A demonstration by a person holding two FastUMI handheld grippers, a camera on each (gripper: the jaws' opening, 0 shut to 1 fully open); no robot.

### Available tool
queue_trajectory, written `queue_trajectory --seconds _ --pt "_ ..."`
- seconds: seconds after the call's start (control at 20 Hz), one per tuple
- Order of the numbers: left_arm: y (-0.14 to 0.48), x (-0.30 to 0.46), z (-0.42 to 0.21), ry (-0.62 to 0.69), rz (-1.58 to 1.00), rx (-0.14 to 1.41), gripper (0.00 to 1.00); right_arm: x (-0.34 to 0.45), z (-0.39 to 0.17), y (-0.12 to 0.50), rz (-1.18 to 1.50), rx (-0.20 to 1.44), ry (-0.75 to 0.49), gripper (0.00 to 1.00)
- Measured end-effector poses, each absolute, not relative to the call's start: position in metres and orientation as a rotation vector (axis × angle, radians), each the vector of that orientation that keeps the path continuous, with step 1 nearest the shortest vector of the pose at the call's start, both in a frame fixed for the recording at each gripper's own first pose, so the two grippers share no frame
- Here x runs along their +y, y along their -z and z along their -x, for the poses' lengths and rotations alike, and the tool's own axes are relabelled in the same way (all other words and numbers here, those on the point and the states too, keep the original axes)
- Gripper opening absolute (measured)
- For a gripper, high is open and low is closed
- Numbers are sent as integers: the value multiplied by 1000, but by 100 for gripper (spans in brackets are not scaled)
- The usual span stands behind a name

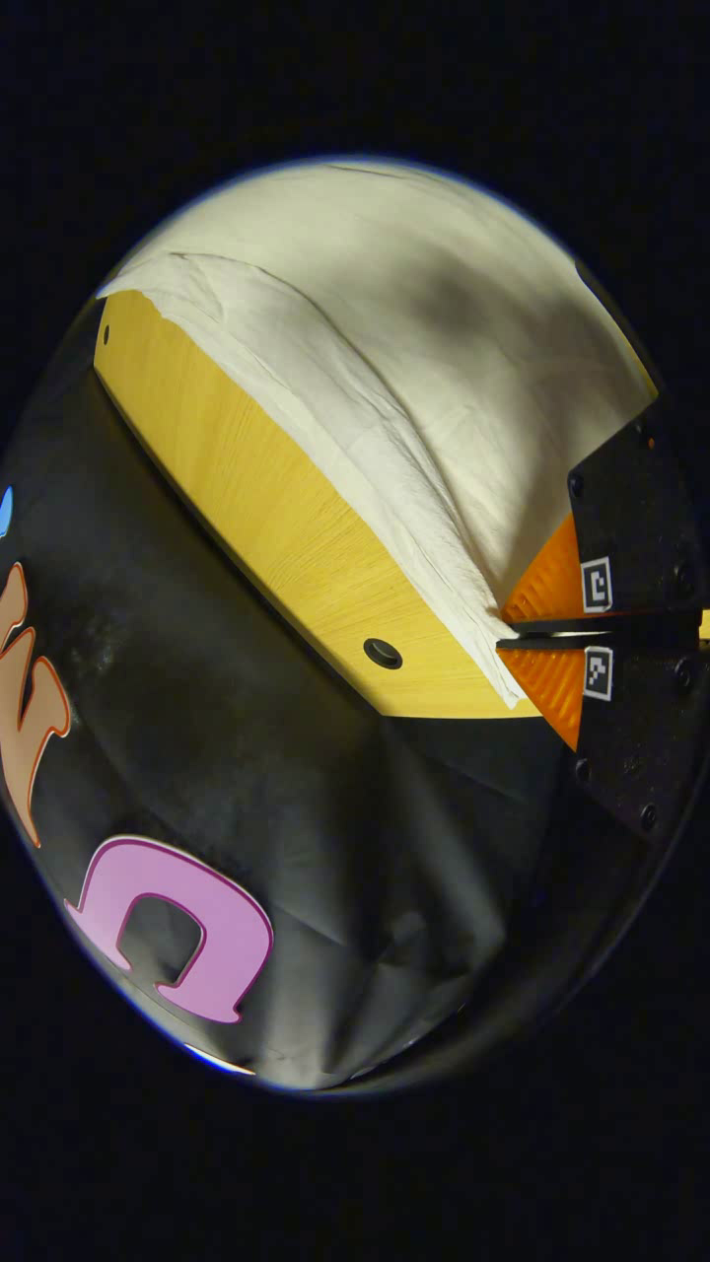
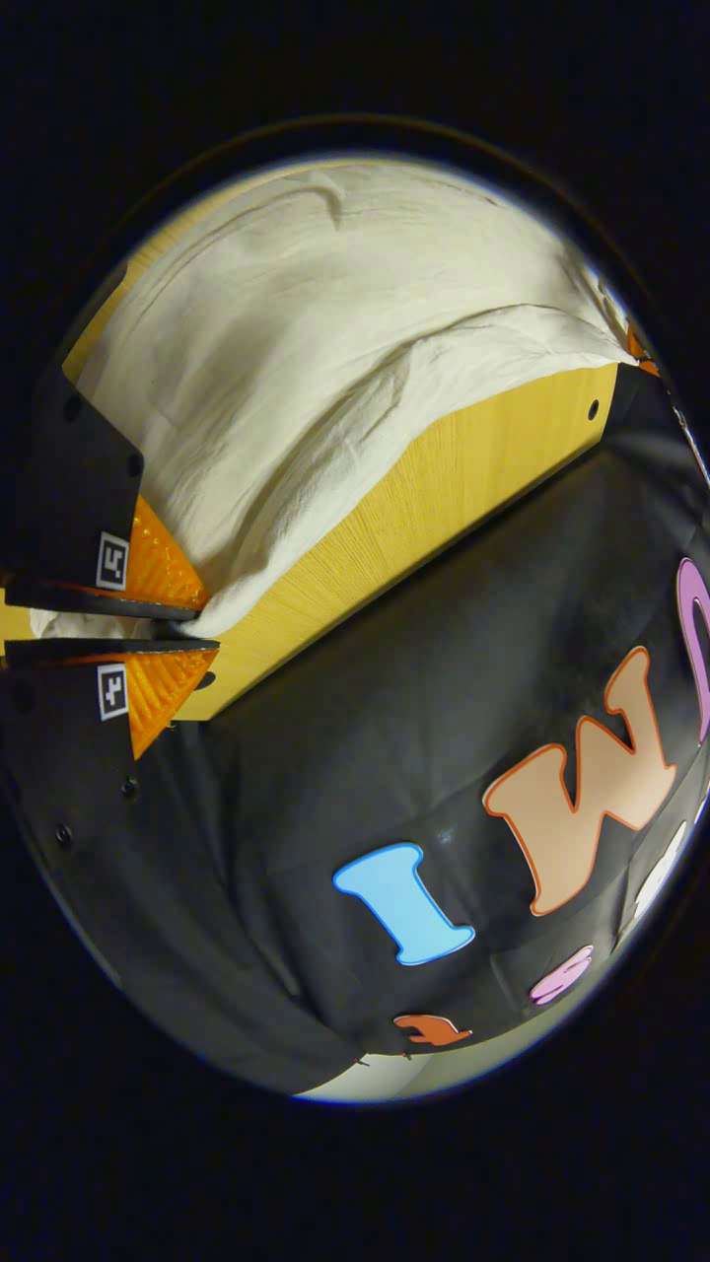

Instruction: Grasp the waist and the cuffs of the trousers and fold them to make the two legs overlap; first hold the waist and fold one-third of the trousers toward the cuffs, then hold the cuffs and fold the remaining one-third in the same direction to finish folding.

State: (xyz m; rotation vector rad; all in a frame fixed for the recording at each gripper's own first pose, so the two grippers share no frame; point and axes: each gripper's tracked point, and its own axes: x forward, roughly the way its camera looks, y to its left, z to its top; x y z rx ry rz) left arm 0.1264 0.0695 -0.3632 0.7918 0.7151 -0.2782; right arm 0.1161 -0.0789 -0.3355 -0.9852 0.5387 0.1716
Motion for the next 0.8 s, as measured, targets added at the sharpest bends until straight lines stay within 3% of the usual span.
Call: queue_trajectory --seconds 0.25,0.4,0.45,0.5,0.55,0.65,0.8 --pt "387 68 -134 255 -778 724 0 -88 -118 373 910 651 -131 13" --pt "388 66 -133 252 -727 725 0 -85 -116 381 849 684 -128 46" --pt "388 63 -132 255 -707 725 1 -82 -117 376 826 670 -129 64" --pt "385 61 -127 260 -683 725 13 -81 -118 372 808 653 -126 82" --pt "382 55 -123 274 -659 730 41 -79 -115 361 792 638 -122 100" --pt "368 46 -118 270 -618 710 99 -78 -111 346 749 617 -109 98" --pt "339 29 -114 250 -524 648 96 -86 -100 328 661 606 -71 98"
